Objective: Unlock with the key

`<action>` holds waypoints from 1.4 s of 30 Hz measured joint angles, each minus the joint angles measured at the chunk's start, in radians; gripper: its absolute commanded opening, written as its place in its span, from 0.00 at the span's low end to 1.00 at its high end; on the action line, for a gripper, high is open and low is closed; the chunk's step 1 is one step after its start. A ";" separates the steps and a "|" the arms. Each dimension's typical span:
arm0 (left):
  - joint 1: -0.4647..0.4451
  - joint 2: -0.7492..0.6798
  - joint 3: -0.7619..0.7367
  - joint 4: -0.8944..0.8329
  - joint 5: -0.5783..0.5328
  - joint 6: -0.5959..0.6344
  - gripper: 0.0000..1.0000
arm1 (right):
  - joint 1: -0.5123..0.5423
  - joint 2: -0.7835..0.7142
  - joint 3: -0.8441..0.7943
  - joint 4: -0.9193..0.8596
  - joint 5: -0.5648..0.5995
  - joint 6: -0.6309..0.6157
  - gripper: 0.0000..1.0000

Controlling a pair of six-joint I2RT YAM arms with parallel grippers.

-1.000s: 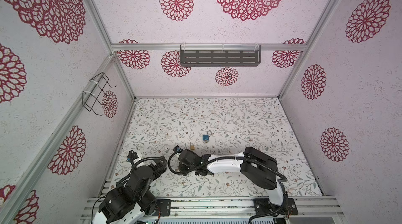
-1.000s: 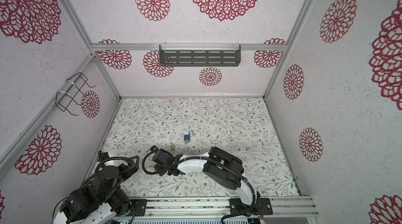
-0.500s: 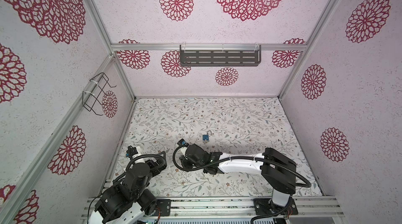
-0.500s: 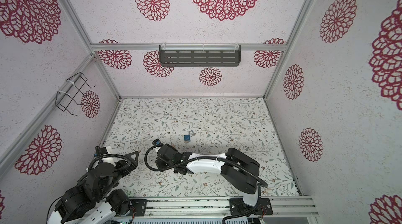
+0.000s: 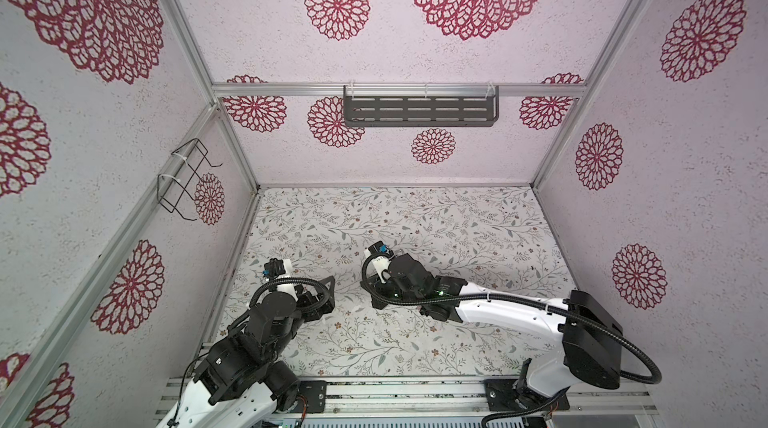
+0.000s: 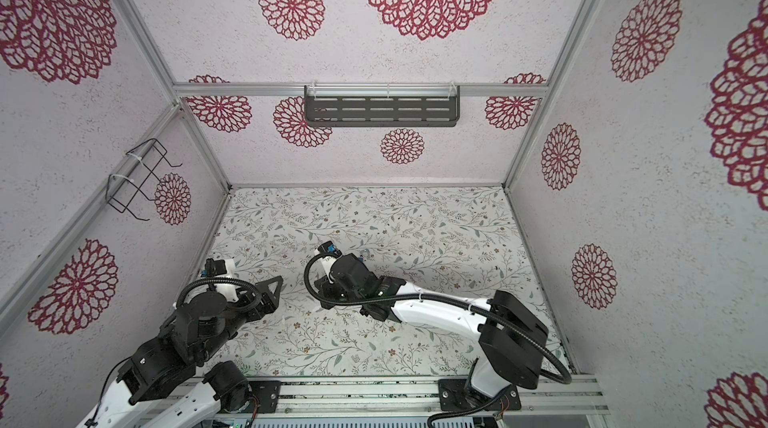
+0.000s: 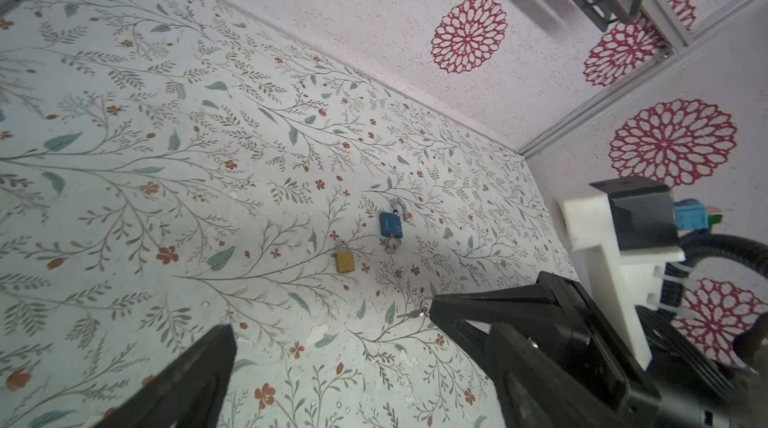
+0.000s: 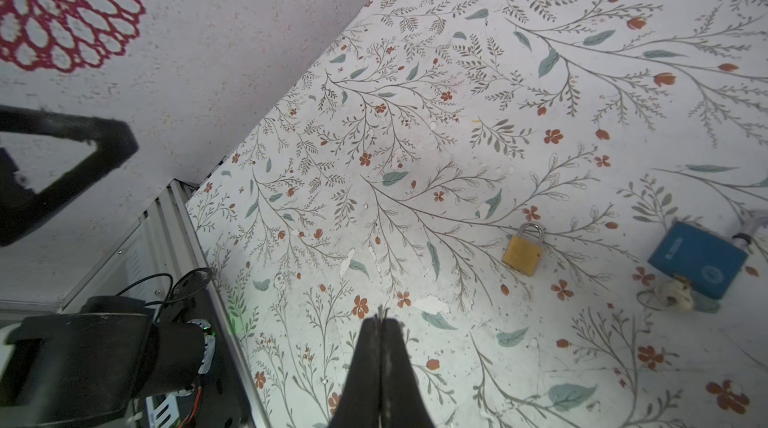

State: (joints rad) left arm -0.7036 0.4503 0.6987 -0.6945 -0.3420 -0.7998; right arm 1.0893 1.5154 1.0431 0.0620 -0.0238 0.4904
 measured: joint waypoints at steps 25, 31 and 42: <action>-0.016 0.309 -0.258 0.843 0.516 0.507 0.68 | -0.200 -0.317 -0.015 -0.244 -0.209 0.090 0.00; -0.059 0.355 -0.297 1.022 0.518 0.580 0.59 | -0.202 -0.317 0.020 -0.255 -0.261 0.109 0.00; -0.071 0.454 -0.306 1.180 0.538 0.626 0.43 | -0.203 -0.317 0.031 -0.246 -0.315 0.137 0.00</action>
State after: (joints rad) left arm -0.7746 0.9043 0.3931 0.4858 0.1963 -0.1734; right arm 0.8867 1.1984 1.0737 -0.1844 -0.3389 0.6277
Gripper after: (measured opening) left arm 0.435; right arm 0.042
